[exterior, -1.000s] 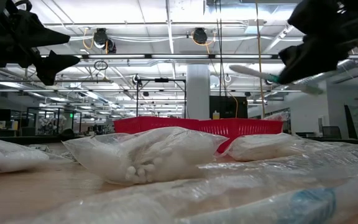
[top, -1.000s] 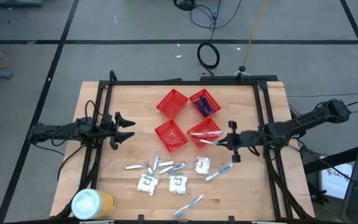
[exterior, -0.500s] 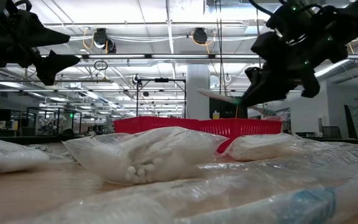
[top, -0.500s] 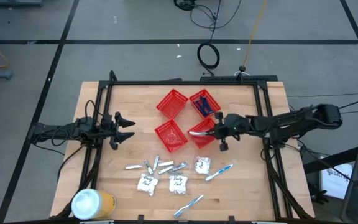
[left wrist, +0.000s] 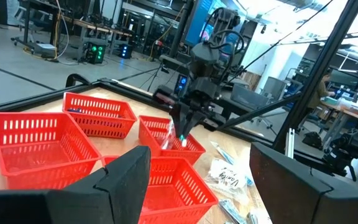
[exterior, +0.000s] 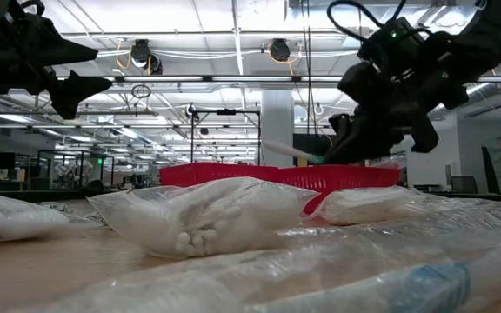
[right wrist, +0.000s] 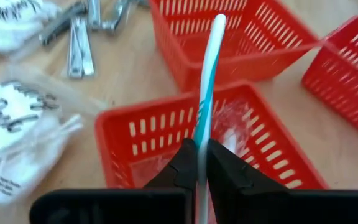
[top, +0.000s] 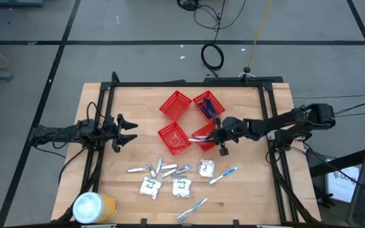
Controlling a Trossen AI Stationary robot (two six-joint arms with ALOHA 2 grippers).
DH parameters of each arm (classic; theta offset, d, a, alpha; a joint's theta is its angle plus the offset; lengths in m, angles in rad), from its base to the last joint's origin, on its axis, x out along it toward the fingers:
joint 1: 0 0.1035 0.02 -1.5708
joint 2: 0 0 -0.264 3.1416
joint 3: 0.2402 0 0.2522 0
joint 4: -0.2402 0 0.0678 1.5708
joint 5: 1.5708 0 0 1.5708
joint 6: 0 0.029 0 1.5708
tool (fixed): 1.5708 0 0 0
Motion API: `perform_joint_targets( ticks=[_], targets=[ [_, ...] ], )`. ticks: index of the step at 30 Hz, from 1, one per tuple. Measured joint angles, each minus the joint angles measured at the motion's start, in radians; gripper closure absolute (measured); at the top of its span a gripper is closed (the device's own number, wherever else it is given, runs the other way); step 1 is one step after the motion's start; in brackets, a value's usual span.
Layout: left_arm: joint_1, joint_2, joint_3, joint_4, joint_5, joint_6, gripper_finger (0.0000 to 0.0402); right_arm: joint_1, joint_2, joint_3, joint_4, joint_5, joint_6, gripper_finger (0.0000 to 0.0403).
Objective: Pick & Place Travel size toiletries
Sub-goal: Put the green toothbrush into the bottom right red bin
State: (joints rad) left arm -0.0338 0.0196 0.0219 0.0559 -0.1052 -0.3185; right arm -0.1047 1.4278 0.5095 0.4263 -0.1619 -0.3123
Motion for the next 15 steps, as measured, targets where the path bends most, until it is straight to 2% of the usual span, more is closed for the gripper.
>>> perform_joint_targets(
  ticks=[8, 15],
  targets=[
    [0.000, 0.000, 0.000, 0.000, 0.000, 0.000, 0.0131, 0.000, 0.037, 0.000, 0.020, 0.005, -0.031, 0.0381],
    [0.000, 0.000, 0.000, 0.000, 0.000, 0.000, 0.0131, 0.000, 0.037, 0.000, 0.019, 0.011, -0.025, 0.0344]
  ],
)
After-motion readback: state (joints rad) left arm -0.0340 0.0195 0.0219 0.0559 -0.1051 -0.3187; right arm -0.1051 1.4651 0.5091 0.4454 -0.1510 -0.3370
